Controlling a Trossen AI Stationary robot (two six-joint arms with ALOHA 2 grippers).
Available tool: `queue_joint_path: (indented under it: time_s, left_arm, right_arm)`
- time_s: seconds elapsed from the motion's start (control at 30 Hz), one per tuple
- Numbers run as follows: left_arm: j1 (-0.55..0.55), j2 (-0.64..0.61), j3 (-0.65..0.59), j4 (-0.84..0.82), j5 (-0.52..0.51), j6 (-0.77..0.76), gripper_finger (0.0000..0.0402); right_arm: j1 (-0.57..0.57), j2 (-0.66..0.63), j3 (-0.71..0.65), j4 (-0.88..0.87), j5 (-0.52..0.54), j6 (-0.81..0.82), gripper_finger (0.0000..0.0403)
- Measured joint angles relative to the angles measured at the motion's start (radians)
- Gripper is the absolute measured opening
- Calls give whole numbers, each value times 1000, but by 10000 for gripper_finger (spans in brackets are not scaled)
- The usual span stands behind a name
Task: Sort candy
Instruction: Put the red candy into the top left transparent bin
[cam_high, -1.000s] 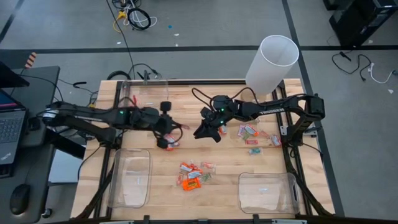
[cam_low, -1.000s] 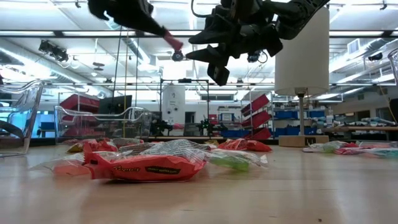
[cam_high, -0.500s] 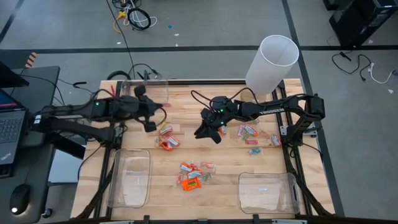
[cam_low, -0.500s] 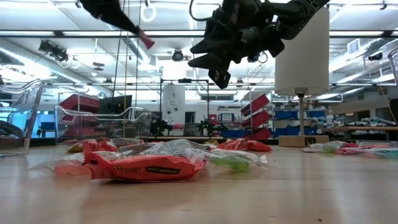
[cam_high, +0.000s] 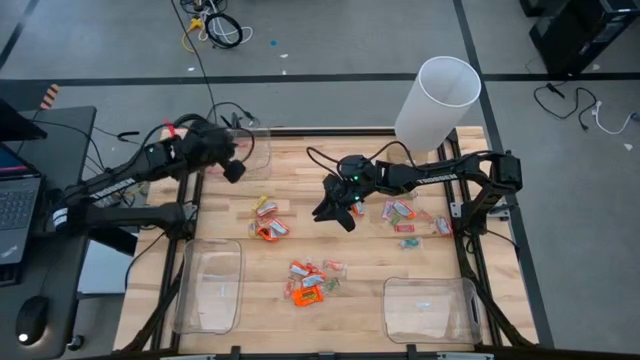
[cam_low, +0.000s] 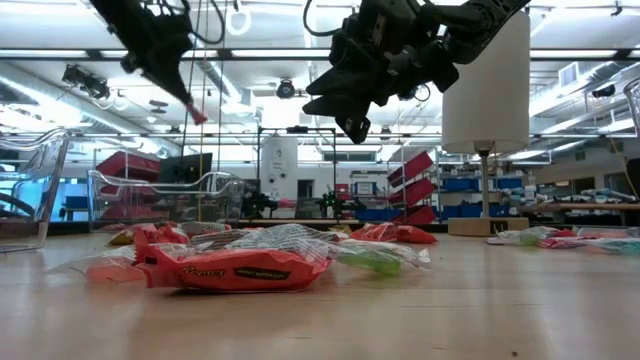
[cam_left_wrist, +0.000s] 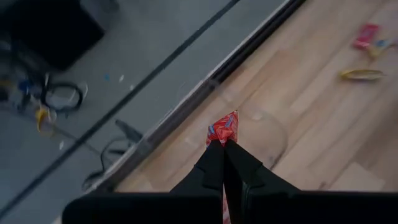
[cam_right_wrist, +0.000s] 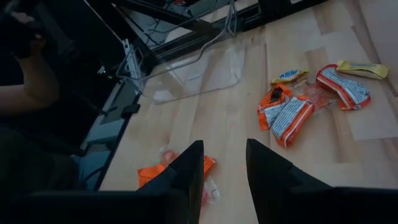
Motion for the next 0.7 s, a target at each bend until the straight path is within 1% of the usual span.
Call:
queue_joint_path:
  time_s: [0.13,0.2,0.37,0.5,0.7]
  left_arm:
    - [116,43,0,-26,109,7,0]
    - [165,74,0,-40,139,25,0]
    - [259,168,0,-67,146,69,0]
    - [310,245,0,-68,147,106,0]
    - [366,334,0,-66,147,158,0]
  right_arm:
    - [0,0,0,-1,0,-7,105]
    - [0,0,0,-2,0,-17,105]
    - [0,0,0,-11,37,-28,105]
    - [0,0,0,-28,73,-42,105]
    - [0,0,-1,-28,76,-46,105]
